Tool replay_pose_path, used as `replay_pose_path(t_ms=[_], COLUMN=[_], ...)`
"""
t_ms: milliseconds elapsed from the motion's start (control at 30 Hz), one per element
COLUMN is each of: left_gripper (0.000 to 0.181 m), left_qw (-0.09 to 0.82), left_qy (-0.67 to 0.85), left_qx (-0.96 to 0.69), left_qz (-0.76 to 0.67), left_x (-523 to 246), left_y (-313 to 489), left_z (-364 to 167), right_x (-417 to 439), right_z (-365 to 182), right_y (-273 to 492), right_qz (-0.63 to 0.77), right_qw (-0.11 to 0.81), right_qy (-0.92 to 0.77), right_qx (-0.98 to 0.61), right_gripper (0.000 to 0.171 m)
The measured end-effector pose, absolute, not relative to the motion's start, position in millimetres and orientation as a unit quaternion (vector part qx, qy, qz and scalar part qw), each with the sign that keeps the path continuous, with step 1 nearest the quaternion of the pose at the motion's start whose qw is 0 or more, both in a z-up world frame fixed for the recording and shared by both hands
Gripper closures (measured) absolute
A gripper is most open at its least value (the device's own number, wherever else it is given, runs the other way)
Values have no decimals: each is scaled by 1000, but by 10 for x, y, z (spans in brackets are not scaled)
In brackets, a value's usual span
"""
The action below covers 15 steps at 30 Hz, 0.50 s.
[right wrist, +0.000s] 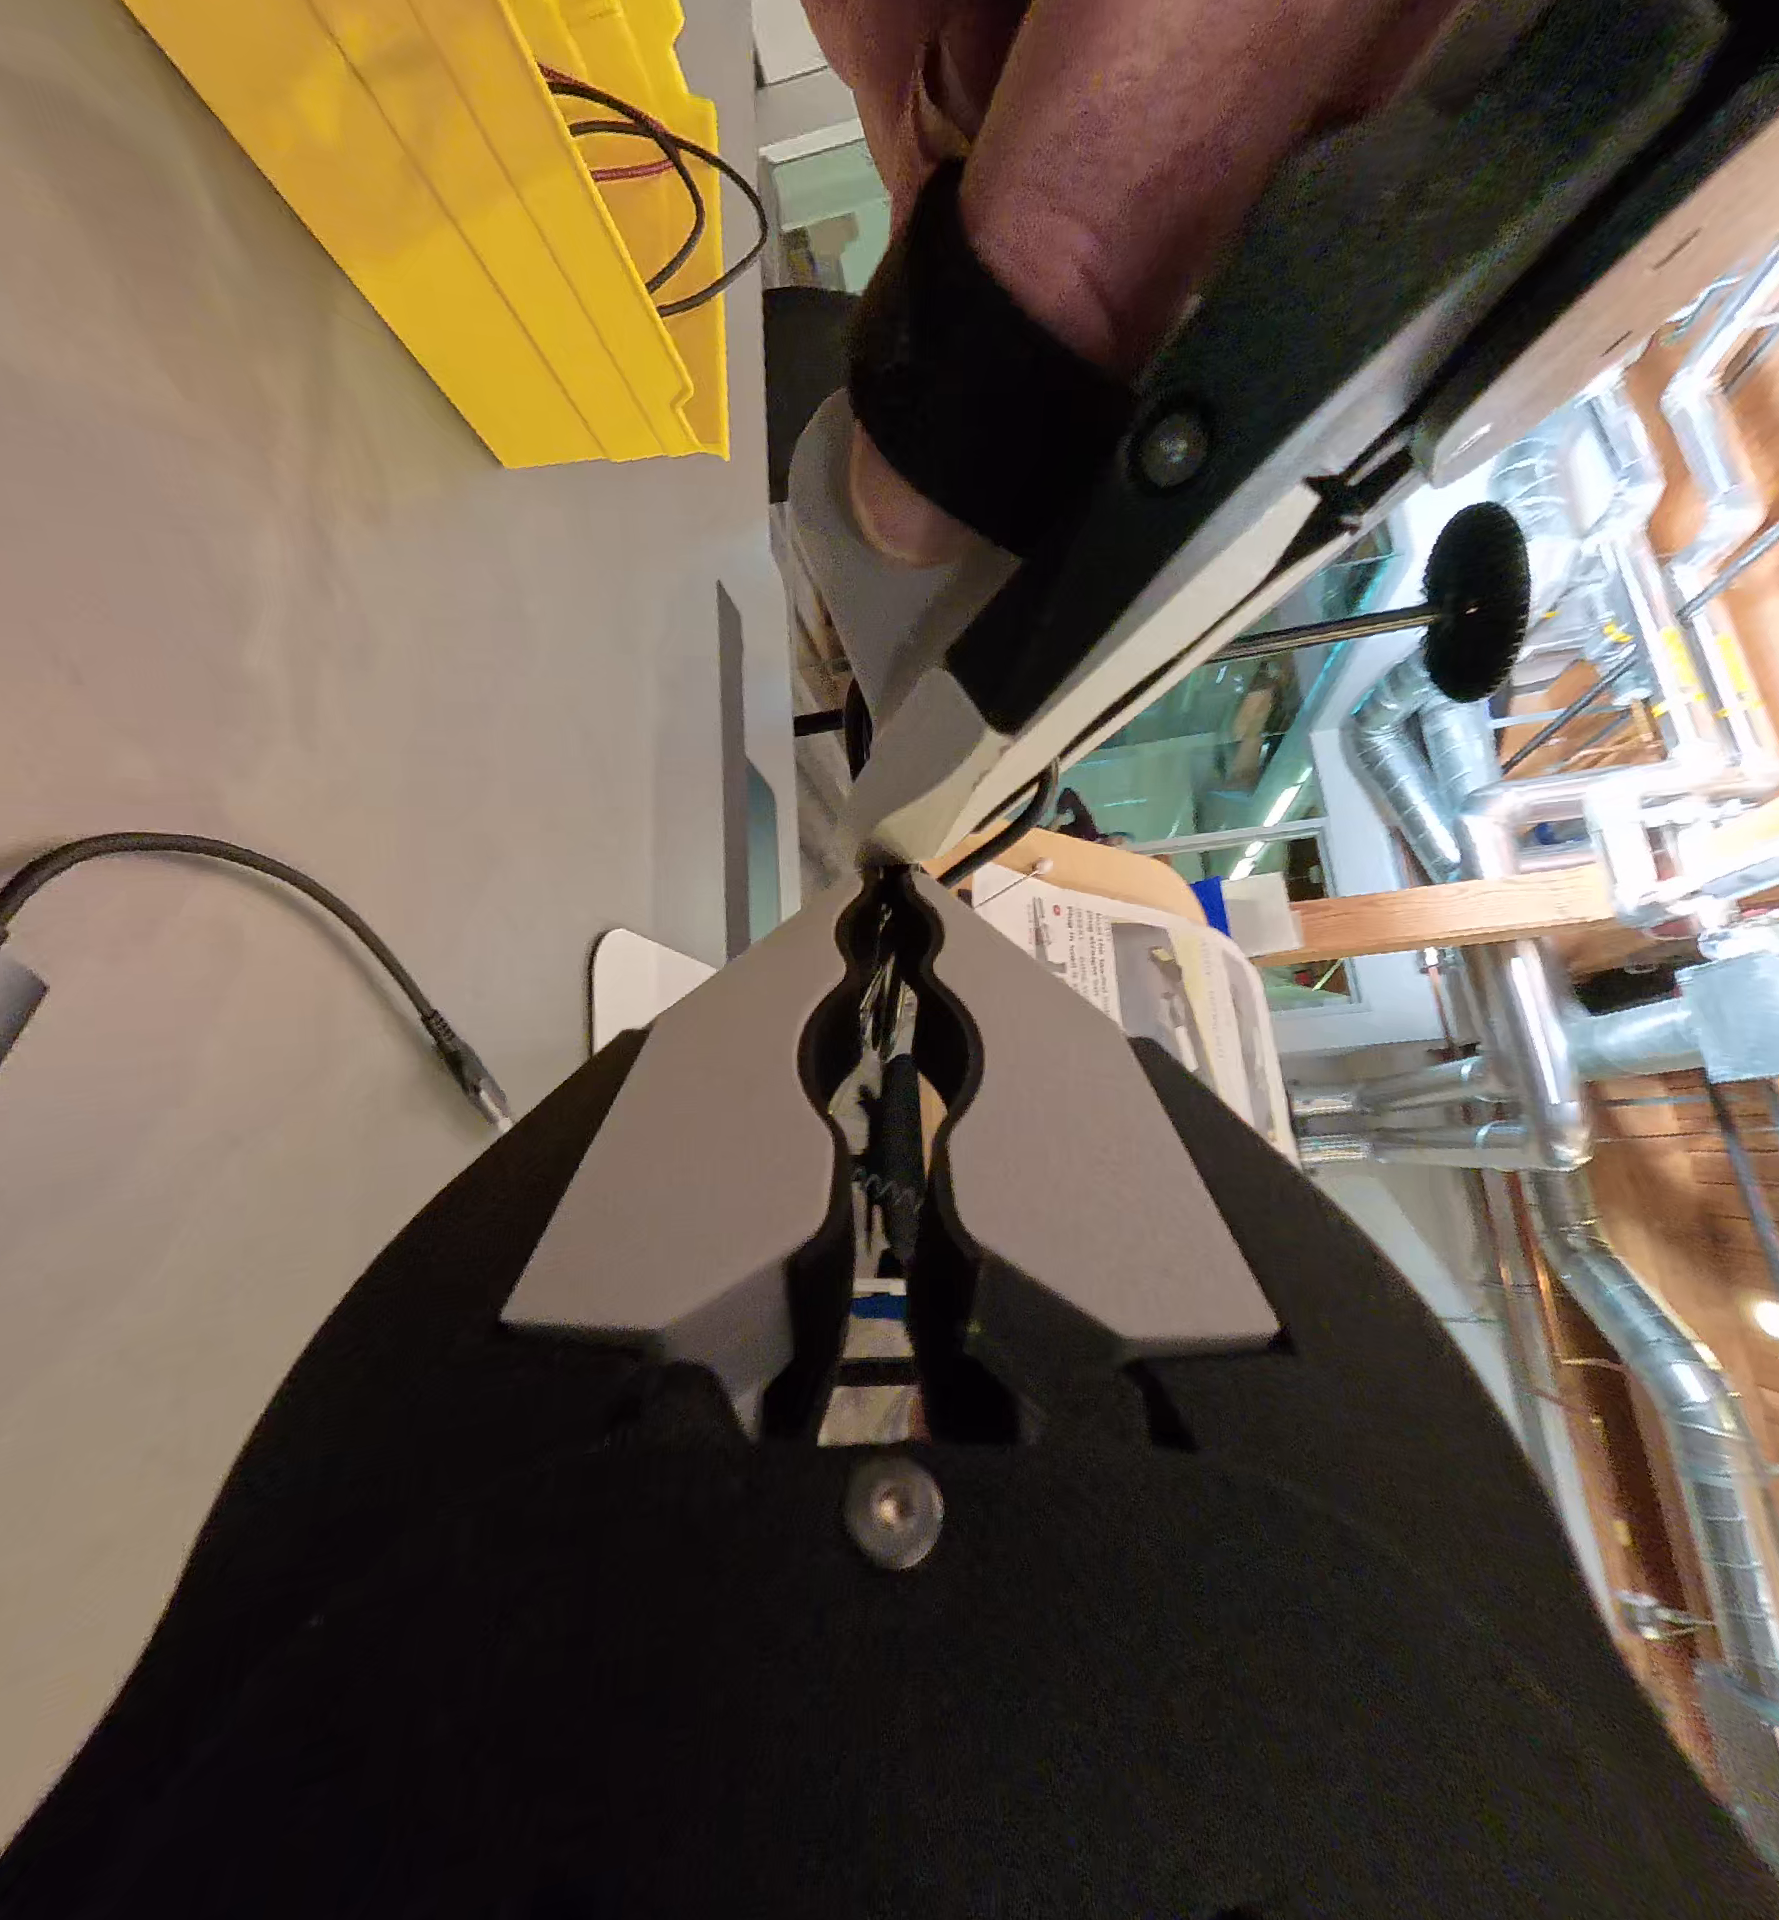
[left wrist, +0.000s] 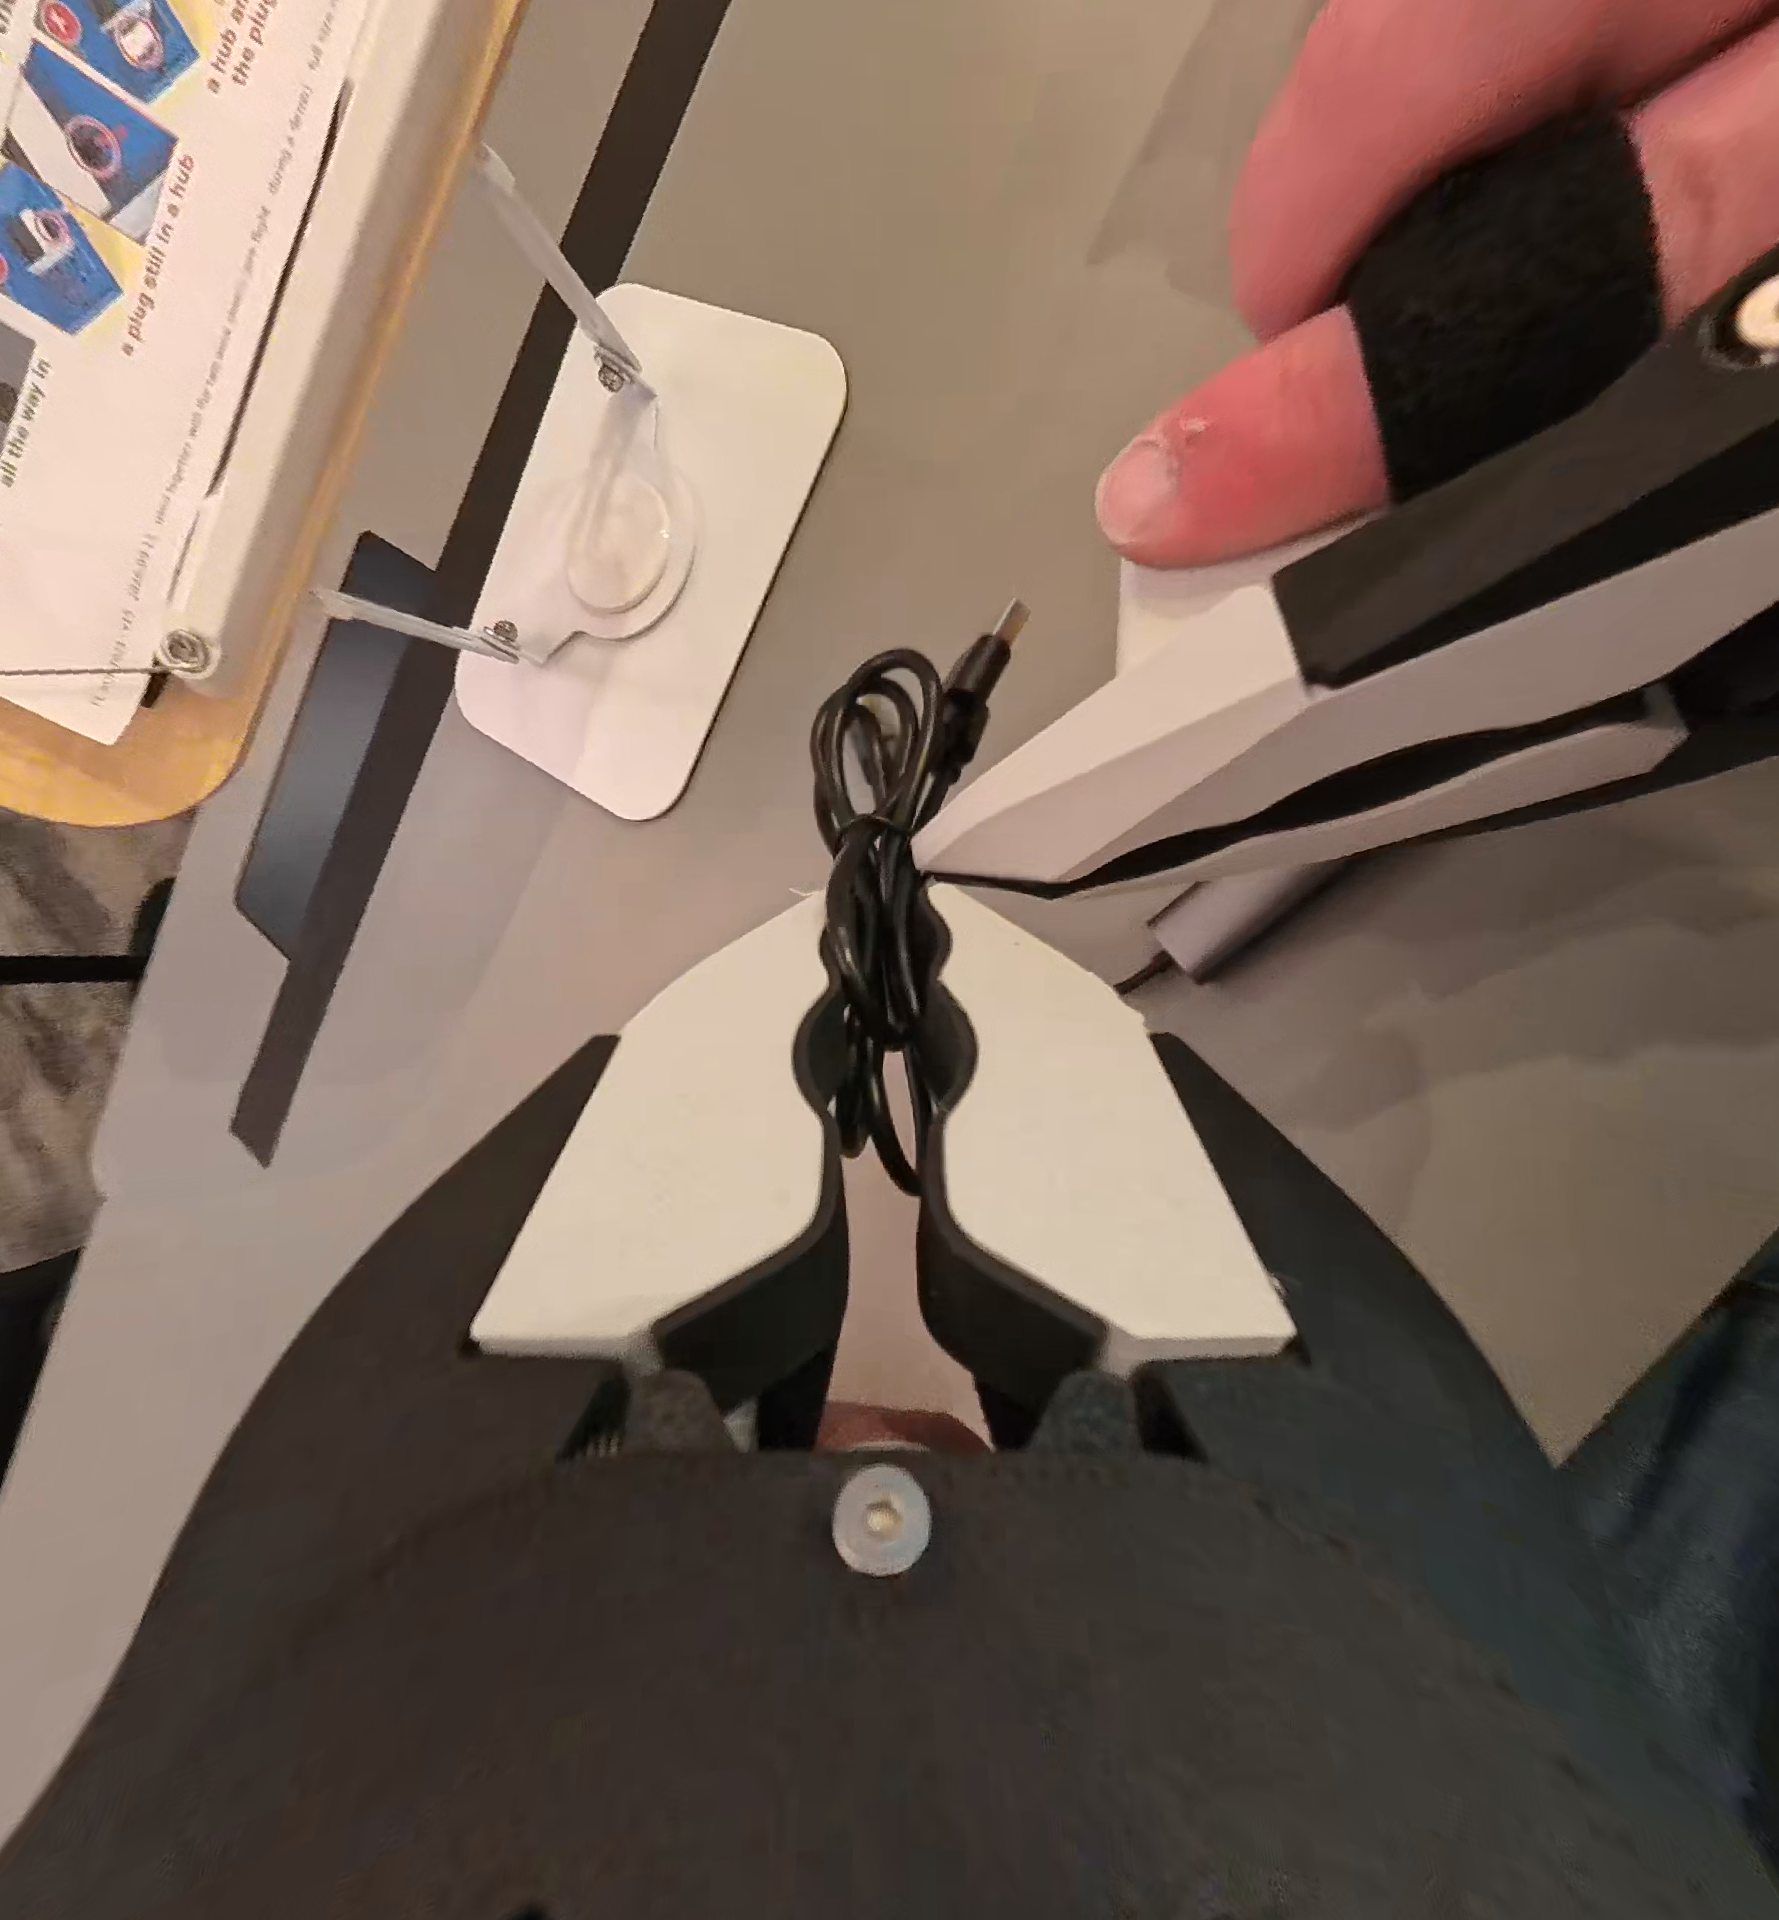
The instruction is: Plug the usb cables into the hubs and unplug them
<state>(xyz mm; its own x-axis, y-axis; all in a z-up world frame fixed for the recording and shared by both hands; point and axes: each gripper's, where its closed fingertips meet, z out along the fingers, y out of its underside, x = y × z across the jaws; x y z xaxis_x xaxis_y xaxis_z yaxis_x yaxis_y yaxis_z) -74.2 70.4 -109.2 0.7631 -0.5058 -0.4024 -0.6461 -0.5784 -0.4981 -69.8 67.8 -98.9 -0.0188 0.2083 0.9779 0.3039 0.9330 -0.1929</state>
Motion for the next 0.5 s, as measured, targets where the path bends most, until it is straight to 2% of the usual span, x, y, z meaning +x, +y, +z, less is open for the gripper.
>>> replay_pose_path(t_ms=[33, 133, 333, 500], left_gripper=[173, 173, 171, 171], left_qw=[323, 329, 393, 458], left_qy=[333, 352, 395, 403], left_qx=[-878, -864, -801, -745], left_qz=[121, 149, 218, 271], left_x=[-746, -740, -682, -642], left_y=[714, 739, 835, 886], left_z=[-1092, -1069, -915, -831], right_x=[-697, -684, -614, -558], right_z=[-994, -981, -812, -697], right_y=[684, 704, 791, 817], right_qz=[-30, 18, 212, 456], right_qw=[671, 660, 636, 556], right_qy=[-717, -715, -649, -522], right_qx=[-188, -232, -359, -459], right_gripper=[171, 171, 171, 171])
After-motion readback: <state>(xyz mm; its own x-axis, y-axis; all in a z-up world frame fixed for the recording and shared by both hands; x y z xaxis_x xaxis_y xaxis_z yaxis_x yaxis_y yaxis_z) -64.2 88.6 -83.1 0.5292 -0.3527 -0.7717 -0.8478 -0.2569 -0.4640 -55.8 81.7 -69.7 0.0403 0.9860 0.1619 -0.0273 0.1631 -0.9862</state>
